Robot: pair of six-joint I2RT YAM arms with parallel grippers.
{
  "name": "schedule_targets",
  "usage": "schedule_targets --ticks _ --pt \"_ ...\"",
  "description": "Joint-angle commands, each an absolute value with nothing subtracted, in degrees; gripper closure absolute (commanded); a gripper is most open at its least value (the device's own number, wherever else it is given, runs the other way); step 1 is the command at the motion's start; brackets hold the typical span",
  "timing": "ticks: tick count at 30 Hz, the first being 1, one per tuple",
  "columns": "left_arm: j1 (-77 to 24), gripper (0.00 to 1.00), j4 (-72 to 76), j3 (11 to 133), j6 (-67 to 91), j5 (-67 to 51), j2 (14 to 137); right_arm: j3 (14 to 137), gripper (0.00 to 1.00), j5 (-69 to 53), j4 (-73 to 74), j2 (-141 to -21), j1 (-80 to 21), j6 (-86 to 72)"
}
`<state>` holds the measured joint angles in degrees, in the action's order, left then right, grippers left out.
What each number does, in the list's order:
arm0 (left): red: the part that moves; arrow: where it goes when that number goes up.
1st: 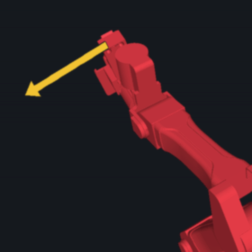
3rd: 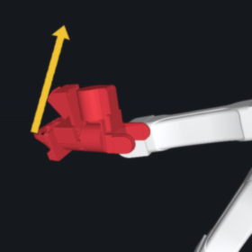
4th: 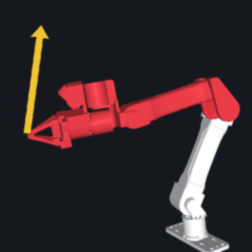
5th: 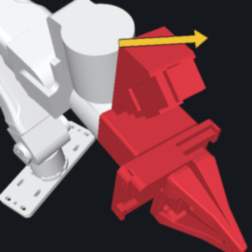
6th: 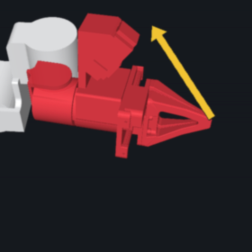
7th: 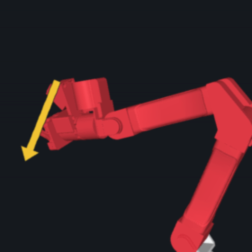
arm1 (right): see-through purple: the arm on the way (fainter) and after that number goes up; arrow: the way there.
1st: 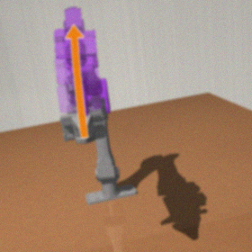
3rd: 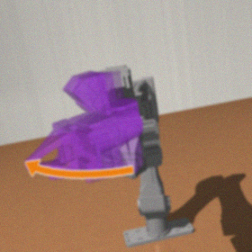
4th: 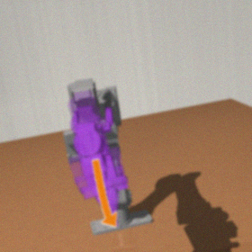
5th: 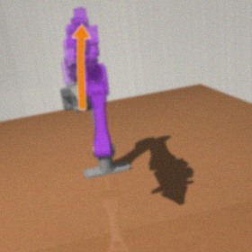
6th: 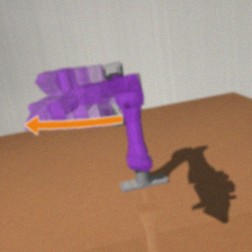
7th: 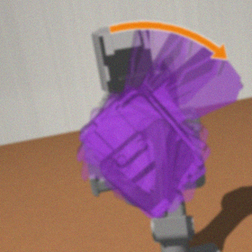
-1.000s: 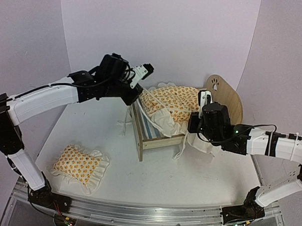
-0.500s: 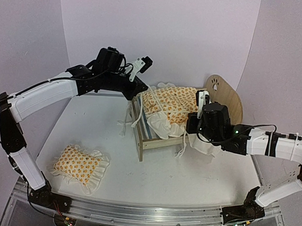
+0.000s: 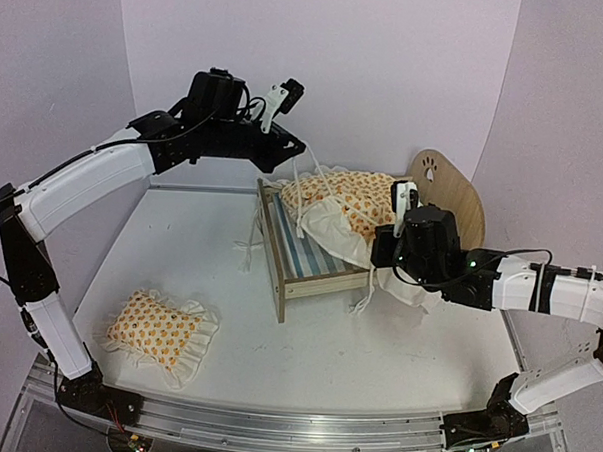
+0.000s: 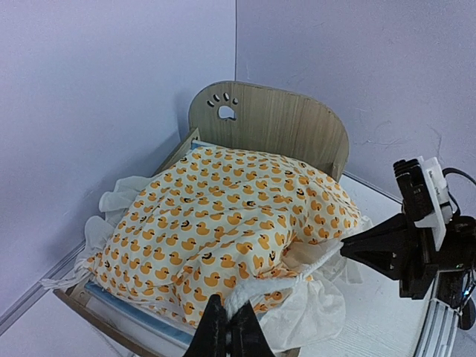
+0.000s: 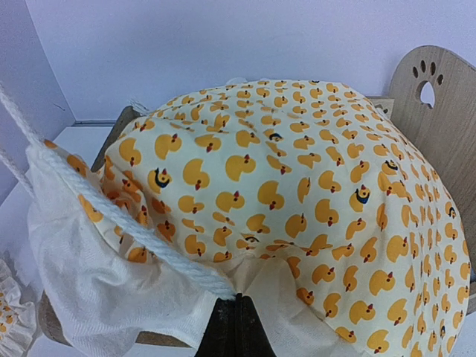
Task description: Set up the pet bed
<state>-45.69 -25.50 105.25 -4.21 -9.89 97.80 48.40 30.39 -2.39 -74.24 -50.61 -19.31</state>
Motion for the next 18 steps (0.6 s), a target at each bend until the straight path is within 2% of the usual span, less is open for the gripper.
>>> schedule_targets --ticks 1,18 --pt "-45.5 1.00 -23.7 106.3 -3.2 -12.5 98.1 48.6 1.00 30.5 -5.0 -73.2 -50.5 -19.9" --pt "-45.4 1.00 -22.0 91.2 1.8 -12.2 93.6 48.5 1.00 29.4 -5.4 -73.6 -50.5 -19.9"
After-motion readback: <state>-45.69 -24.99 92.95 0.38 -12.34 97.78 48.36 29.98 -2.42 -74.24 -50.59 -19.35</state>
